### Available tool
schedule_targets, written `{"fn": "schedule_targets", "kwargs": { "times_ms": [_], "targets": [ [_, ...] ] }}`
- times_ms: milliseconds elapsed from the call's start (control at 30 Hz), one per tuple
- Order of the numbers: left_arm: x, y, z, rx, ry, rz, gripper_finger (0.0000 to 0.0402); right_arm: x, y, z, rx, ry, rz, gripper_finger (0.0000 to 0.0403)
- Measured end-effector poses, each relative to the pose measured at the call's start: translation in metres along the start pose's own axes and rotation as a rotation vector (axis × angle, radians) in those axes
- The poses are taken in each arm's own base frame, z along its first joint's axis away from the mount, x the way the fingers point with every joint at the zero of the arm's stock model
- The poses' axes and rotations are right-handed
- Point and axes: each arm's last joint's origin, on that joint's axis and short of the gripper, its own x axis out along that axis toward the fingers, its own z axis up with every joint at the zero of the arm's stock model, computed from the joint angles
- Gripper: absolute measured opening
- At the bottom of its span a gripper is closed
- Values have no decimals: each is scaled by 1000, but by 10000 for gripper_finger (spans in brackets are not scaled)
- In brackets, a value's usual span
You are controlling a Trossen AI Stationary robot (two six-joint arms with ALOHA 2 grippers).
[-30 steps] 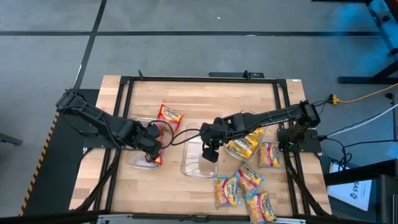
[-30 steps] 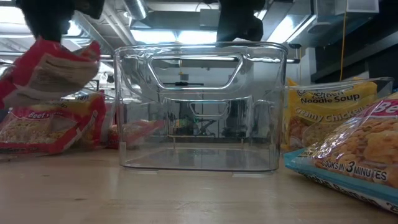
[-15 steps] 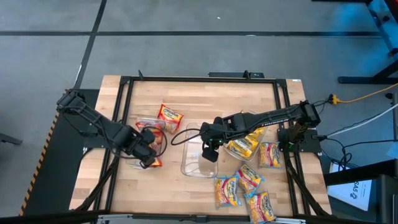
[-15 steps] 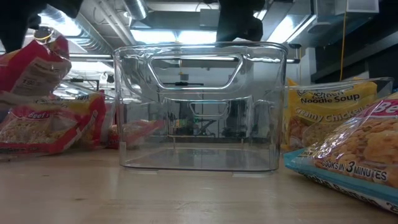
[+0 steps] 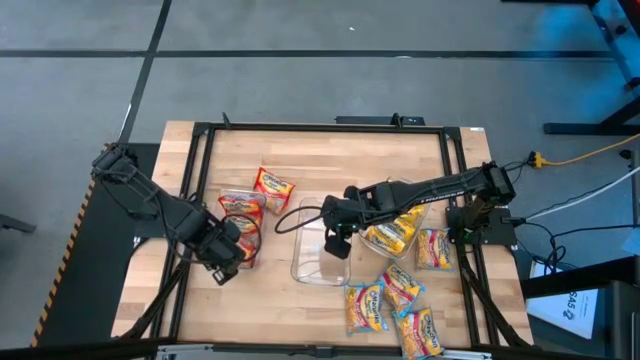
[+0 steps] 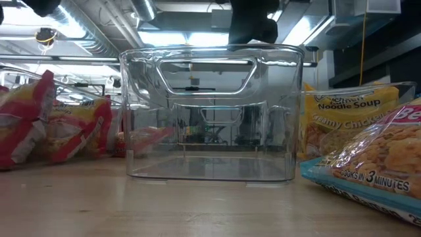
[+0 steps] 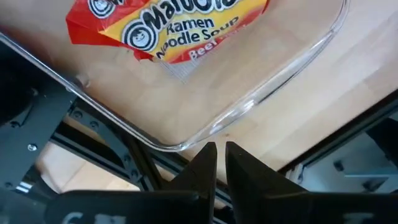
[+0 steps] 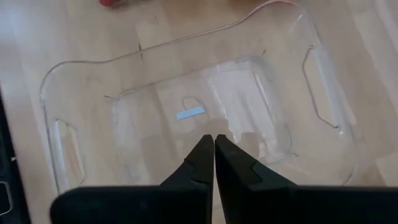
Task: Sort Maruchan noodles
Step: Put the red noodle pack into the left transparent bin
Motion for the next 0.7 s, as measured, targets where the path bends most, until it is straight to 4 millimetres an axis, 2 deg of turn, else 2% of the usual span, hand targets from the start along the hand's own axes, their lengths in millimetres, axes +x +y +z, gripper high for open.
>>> {"fn": "schedule_targets", "kwargs": {
  "times_ms": [100,200,367,500,600,700],
  "targets": [
    [-1,1,0,9,-56,11,30,0,0,0,0,-4,-8,14],
    [-5,5,2,15,-190,19,30,0,0,0,6,-4,-7,14],
    [-23,18,20,36,-636,92,30,0,0,0,77,-6,-6,14],
    [-41,34,41,28,-983,253,30,0,1,0,145,5,21,14],
    [-51,50,71,20,-1003,387,30,0,3,3,187,-4,68,14],
    [-58,71,109,77,-854,411,30,-1,7,8,187,-54,117,14]
  ]
}}
